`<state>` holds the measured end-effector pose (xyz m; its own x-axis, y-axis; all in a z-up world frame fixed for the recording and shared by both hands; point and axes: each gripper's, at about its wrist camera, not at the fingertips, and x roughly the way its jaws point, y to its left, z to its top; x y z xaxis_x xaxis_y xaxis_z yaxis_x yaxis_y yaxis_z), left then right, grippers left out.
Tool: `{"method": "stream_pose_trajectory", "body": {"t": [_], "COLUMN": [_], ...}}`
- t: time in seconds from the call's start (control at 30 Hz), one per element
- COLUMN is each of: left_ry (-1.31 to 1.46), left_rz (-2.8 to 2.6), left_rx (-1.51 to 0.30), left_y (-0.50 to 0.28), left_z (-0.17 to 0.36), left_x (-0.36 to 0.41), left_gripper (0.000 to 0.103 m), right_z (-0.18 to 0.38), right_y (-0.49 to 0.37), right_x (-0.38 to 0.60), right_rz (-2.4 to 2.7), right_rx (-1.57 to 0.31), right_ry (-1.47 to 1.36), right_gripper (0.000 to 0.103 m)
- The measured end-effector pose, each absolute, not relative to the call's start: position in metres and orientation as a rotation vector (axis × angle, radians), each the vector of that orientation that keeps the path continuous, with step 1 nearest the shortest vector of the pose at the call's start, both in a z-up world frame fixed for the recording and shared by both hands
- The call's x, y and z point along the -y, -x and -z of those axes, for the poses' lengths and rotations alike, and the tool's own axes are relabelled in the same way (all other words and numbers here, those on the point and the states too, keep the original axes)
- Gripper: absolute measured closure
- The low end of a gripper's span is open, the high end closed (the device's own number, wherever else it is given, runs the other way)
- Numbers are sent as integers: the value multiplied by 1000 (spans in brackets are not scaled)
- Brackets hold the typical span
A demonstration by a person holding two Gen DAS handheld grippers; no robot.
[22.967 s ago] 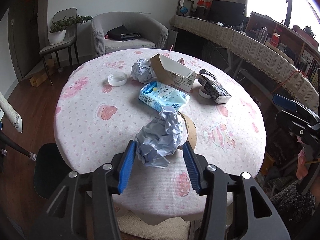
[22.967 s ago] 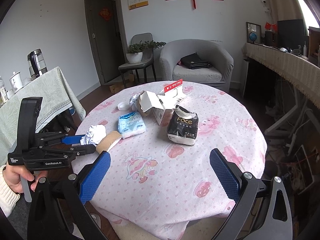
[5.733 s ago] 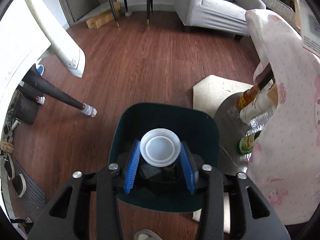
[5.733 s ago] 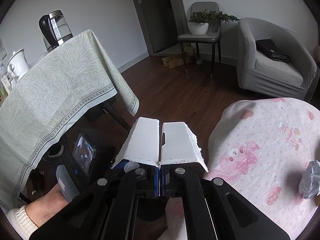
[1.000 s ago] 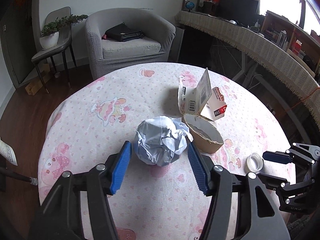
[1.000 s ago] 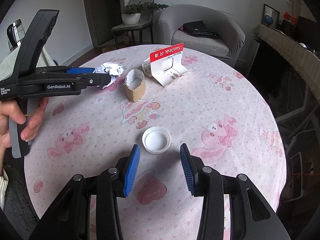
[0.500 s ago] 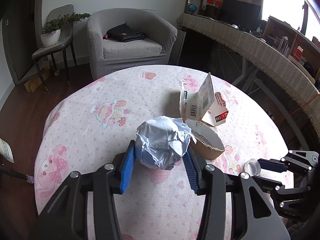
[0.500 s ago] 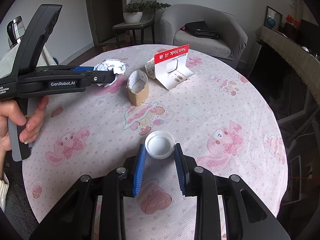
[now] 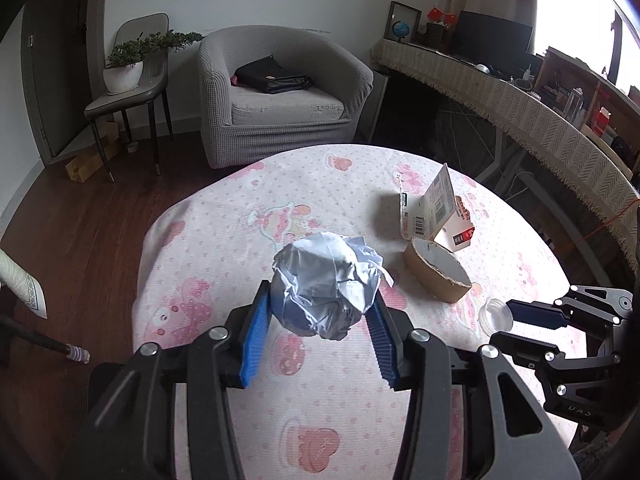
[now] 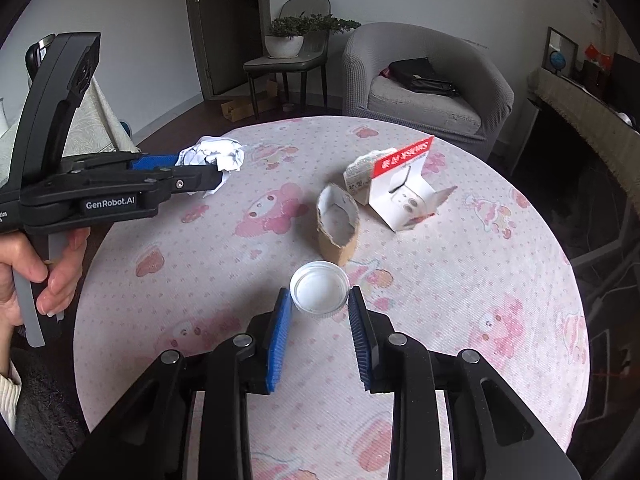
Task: Collect trash
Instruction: 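Grasp the crumpled foil ball with the left gripper while the right grasps the white cap, then carry the foil ball and white cap over the green bin with both grippers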
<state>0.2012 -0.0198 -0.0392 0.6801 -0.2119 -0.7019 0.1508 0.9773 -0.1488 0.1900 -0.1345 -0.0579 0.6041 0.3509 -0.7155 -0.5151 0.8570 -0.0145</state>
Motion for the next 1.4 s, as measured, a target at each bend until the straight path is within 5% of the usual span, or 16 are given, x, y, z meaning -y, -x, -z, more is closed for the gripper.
{"method": "stream_pose_trajectory", "body": {"t": [0.8, 1.4], "left_ry": [119, 87], "left_rz": [-3, -72], "left_rx": [-765, -875], "left_y": [-153, -135], "left_z": [12, 44], "left_x": [-104, -150], "left_gripper": [54, 54], "right_z": [45, 48], "right_y": [-194, -196], "right_x": [26, -44], "right_rz": [-644, -729], "right_rx": [-754, -756], "right_ry": [196, 190], "right_gripper": [74, 74]}}
